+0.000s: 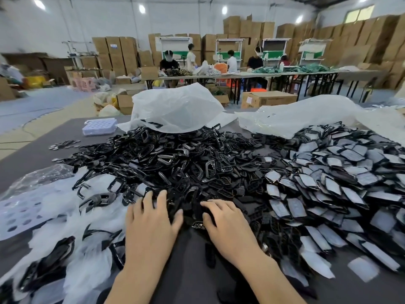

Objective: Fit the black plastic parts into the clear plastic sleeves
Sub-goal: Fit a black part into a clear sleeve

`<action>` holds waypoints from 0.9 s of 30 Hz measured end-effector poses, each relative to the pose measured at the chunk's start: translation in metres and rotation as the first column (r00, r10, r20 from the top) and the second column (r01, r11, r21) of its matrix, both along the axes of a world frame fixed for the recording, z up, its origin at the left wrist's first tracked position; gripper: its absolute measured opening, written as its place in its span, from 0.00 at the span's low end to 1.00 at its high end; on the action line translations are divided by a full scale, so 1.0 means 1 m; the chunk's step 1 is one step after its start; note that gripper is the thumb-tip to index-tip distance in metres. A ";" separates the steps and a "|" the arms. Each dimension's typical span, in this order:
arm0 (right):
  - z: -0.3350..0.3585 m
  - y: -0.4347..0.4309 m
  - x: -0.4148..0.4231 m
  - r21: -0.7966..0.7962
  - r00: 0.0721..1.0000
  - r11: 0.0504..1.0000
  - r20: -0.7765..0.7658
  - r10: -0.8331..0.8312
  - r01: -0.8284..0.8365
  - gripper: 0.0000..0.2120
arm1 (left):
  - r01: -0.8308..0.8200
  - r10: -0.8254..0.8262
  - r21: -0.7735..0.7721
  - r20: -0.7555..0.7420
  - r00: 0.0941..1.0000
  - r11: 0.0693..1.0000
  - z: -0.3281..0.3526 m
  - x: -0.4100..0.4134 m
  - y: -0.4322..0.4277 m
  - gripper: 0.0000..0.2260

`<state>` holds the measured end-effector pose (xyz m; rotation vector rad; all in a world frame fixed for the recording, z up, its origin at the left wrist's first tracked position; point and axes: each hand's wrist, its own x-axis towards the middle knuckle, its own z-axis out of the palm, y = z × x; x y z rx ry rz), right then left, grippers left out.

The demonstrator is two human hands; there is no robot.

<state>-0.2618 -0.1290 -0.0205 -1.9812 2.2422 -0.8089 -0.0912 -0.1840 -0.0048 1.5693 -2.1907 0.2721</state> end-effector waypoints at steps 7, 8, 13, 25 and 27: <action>0.009 0.006 0.005 -0.168 0.990 0.986 0.134 0.038 -0.015 0.18 | 0.217 -0.217 -0.158 0.013 0.976 0.963 -0.006 0.000 0.008 0.19; 0.011 0.007 0.007 -0.209 0.979 0.978 0.193 0.061 -0.020 0.17 | 0.234 -0.243 -0.202 -0.018 0.970 0.951 -0.006 -0.001 0.009 0.17; 0.016 0.012 0.019 -0.181 0.699 0.982 0.694 0.172 -0.062 0.10 | 0.358 -0.399 -0.318 -0.073 0.914 0.878 -0.009 -0.005 0.015 0.12; 0.017 0.008 0.012 -0.125 0.592 0.992 0.801 0.092 0.014 0.06 | 0.339 -0.403 -0.285 -0.207 0.892 0.897 -0.008 -0.004 0.016 0.09; 0.017 0.009 0.011 -0.140 0.605 0.989 0.791 0.086 0.043 0.04 | 0.301 -0.367 -0.253 -0.272 0.890 0.919 -0.005 -0.003 0.017 0.05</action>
